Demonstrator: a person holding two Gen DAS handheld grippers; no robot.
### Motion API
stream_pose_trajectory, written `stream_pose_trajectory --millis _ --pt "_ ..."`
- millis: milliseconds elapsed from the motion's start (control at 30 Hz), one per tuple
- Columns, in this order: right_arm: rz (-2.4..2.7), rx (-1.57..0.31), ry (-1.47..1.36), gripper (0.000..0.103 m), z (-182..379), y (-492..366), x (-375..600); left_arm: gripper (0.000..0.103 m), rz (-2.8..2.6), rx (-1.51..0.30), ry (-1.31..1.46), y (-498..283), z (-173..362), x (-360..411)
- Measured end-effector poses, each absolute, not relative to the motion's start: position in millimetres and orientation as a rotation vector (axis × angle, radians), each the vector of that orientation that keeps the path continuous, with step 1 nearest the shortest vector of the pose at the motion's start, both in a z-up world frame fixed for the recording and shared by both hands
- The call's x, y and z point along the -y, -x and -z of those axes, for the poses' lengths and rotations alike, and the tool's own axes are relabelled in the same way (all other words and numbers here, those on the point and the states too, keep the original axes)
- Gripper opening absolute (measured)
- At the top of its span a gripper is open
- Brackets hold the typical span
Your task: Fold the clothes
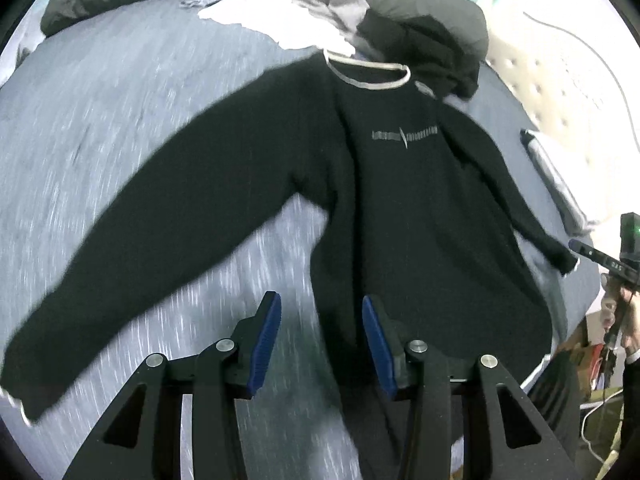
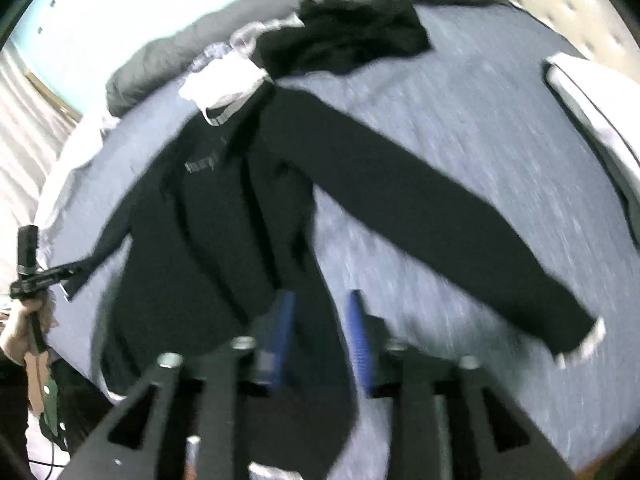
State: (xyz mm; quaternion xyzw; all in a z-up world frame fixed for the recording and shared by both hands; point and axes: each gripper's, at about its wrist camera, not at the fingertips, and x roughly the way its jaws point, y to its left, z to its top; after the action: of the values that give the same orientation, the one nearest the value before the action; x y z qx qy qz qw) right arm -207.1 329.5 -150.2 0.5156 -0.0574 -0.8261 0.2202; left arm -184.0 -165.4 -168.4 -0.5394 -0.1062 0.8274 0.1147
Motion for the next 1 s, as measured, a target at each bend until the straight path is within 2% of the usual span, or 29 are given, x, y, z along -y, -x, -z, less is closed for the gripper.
stream_pose_trajectory --millis 433,567,1000 --pt "2.258 -0.071 -1.263 0.053 159.4 376.1 -228.6 0.049 -2.464 0.189 1.548 340.3 180.3 177.5" --pt "2.255 -0.17 -1.259 0.055 172.1 420.5 -199.1 0.053 -2.461 0.157 1.564 379.0 195.2 181.0" --pt "2.207 -0.433 -1.321 0.055 228.5 489.3 -144.0 0.054 -2.472 0.104 1.563 455.0 230.0 194.4"
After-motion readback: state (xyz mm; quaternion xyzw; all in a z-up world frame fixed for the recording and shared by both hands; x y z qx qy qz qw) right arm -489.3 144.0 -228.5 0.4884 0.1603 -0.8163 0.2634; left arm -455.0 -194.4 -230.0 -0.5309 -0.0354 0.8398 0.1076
